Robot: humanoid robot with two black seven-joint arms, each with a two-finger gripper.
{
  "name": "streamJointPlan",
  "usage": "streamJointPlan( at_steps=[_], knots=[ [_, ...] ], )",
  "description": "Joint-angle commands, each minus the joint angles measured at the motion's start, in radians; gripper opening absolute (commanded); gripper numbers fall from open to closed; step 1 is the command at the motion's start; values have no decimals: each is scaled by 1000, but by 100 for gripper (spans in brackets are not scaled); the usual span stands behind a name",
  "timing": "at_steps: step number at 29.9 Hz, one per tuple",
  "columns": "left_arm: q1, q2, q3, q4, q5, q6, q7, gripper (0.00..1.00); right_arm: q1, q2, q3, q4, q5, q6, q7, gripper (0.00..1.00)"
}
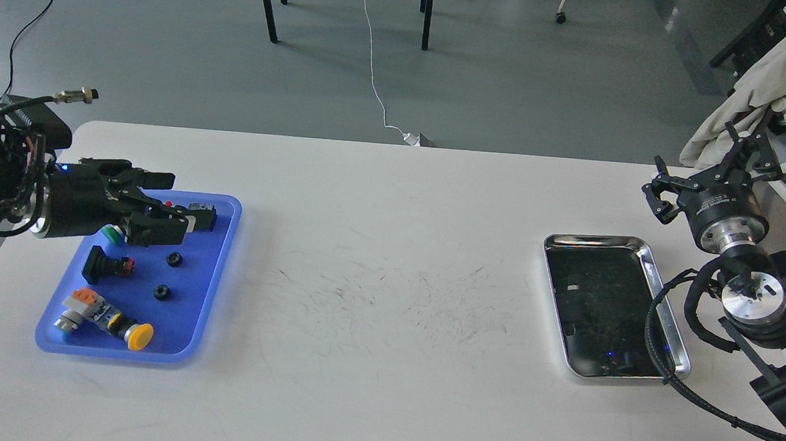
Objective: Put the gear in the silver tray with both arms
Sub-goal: 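Lower the left gripper onto a small black gear and grasp it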
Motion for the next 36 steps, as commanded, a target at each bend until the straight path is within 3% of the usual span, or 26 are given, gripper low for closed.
streamJointPlan(
  at_steps=[1, 14, 23, 29, 36],
  knots=[
    [2, -70, 6, 70, 20, 2, 0, 98, 0, -2, 0, 0, -4, 0, 0, 99],
    [3, -130, 161, 201, 51, 120, 0, 88, -2, -5, -11, 0, -4, 0, 0, 99],
    [5, -144, 236, 248, 80, 183, 0, 87, -2, -7, -12, 0, -6, 0, 0, 99],
    [19, -153, 287, 268, 135, 283, 0, 87, -2, -6, -14, -2, -7, 0, 0, 99],
    [16, -158, 299, 288, 150, 300, 0, 87, -2, -5, -21, 0, -7, 0, 0, 99]
  ],
)
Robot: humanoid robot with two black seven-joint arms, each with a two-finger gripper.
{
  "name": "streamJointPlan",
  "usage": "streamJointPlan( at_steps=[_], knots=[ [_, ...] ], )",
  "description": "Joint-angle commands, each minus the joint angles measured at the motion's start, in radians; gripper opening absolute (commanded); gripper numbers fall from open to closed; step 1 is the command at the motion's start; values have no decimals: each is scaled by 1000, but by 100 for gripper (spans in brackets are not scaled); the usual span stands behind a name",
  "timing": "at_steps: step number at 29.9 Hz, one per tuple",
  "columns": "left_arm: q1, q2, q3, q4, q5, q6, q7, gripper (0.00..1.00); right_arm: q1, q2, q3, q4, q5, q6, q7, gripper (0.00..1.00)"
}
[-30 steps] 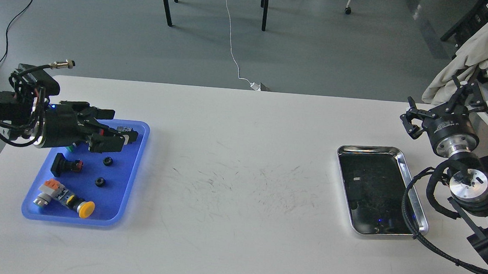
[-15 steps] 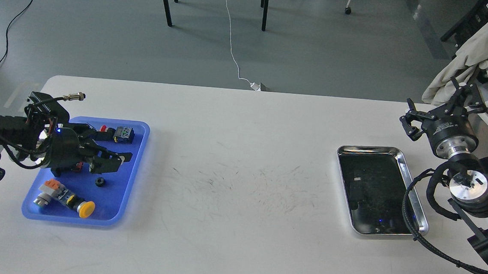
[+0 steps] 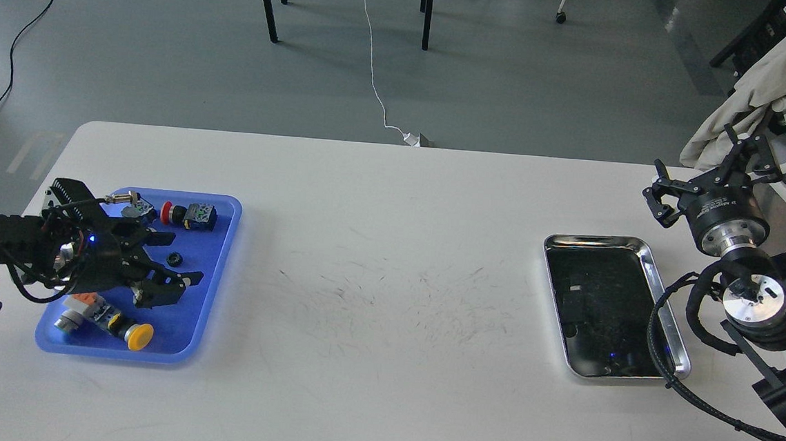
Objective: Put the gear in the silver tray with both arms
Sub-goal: 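Lower the left gripper onto a small black gear and grasp it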
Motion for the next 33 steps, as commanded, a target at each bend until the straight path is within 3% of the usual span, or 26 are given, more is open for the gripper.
streamJointPlan(
  at_steps=[1, 9, 19, 33],
  knots=[
    [-2, -7, 2, 9, 10, 5, 0, 87, 0, 0, -4, 1, 0, 0, 0, 99],
    [-7, -42, 2, 69, 13, 19, 0, 87, 0, -3, -4, 1, 0, 0, 0, 99],
    [-10, -140, 2, 260, 1, 40, 0, 86, 2, -4, -8, 1, 0, 0, 0, 99],
    [4, -132, 5, 227, 1, 39, 0, 86, 0, 2, -19, -2, -21, 0, 1, 99]
  ],
)
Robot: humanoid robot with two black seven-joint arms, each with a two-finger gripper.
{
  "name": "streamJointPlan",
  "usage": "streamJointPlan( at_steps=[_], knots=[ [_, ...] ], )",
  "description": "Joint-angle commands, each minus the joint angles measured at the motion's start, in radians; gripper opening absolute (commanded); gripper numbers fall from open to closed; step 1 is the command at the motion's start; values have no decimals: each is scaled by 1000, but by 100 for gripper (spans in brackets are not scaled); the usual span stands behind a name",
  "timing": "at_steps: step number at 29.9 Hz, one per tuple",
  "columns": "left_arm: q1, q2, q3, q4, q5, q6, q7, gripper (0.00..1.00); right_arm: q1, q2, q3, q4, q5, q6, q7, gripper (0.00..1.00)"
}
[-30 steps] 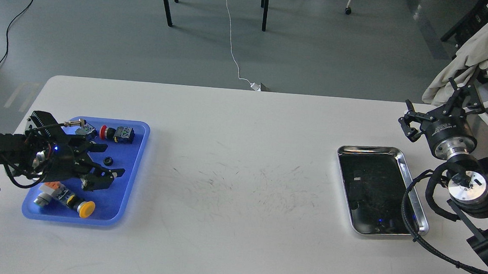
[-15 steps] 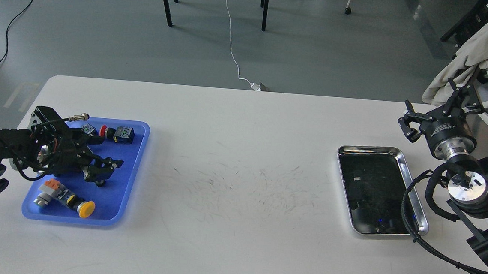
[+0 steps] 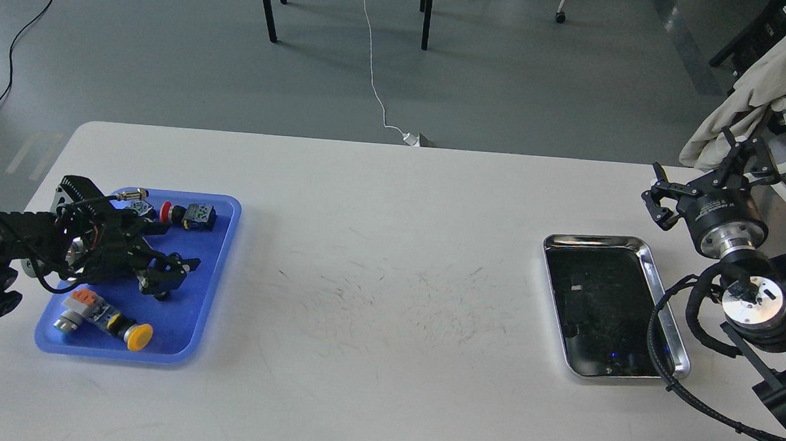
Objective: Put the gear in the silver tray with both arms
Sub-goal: 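Lower the left gripper onto a small black gear and grasp it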
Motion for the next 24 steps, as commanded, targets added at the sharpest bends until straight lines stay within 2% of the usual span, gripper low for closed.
streamJointPlan(
  at_steps=[1, 5, 8, 13, 17, 21, 24],
  knots=[
    [2, 4, 2, -7, 2, 0, 0, 84, 0, 4, -9, 0, -22, 0, 0, 99],
    [2, 4, 29, -11, 2, 3, 0, 78, 0, 0, -10, 0, -23, 0, 2, 99],
    [0, 6, 43, -11, 2, 7, 0, 77, 1, -2, -10, 0, -23, 0, 0, 99],
    [2, 7, 52, -10, 3, 12, 0, 71, 0, 1, -12, 0, -23, 0, 0, 99],
    [2, 18, 52, -10, 7, 12, 0, 63, 0, 4, -12, 0, -23, 0, 0, 99],
    [-3, 18, 60, -7, 8, 12, 0, 48, 0, 7, -12, 0, -23, 0, 2, 99],
    [-3, 18, 60, -1, 8, 12, 0, 46, 0, 7, -12, 0, -23, 0, 2, 99]
  ],
)
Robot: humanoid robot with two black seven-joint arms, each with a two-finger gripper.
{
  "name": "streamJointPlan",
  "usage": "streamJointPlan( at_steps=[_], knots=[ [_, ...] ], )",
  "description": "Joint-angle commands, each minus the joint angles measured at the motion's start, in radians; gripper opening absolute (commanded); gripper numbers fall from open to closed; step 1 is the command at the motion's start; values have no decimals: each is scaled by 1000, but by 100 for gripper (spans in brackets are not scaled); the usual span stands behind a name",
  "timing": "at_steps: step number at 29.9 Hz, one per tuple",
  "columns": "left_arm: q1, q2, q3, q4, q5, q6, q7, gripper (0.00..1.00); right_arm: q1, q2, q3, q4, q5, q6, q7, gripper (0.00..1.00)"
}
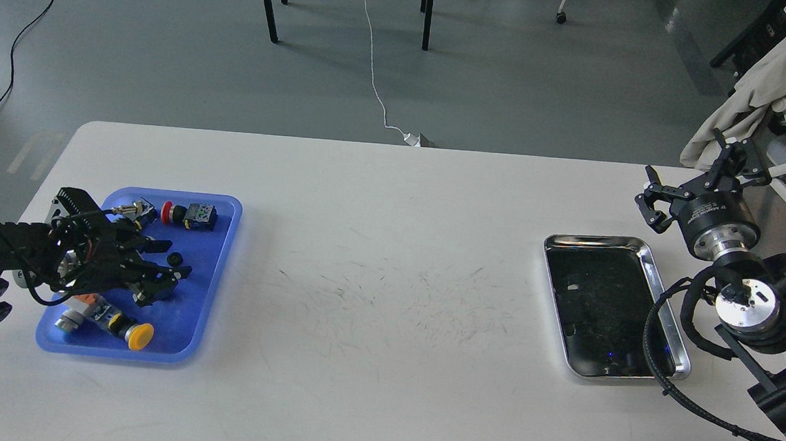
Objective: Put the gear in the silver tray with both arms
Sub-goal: 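Lower the left gripper onto a small black gear and grasp it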
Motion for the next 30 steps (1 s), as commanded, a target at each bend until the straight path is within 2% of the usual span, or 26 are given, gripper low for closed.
streamJointPlan(
  at_steps=[1, 18, 21, 23, 30],
  knots=[
    [-1, -1, 1, 5, 0, -1, 0, 46, 0, 0, 0, 0, 0, 0, 0, 99],
    [0, 1, 21, 8, 5, -1, 0, 27, 0, 0, -1, 0, -15, -2, 1, 99],
    [0, 1, 22, 8, 5, -1, 0, 22, 0, -3, -1, 0, -17, -2, 0, 99],
    [0, 1, 22, 8, 6, -1, 0, 14, 0, -1, -1, 0, -18, -2, 0, 99],
    [-4, 10, 21, 3, 6, -4, 0, 10, 0, 2, -1, -8, -20, 0, 1, 99]
  ],
)
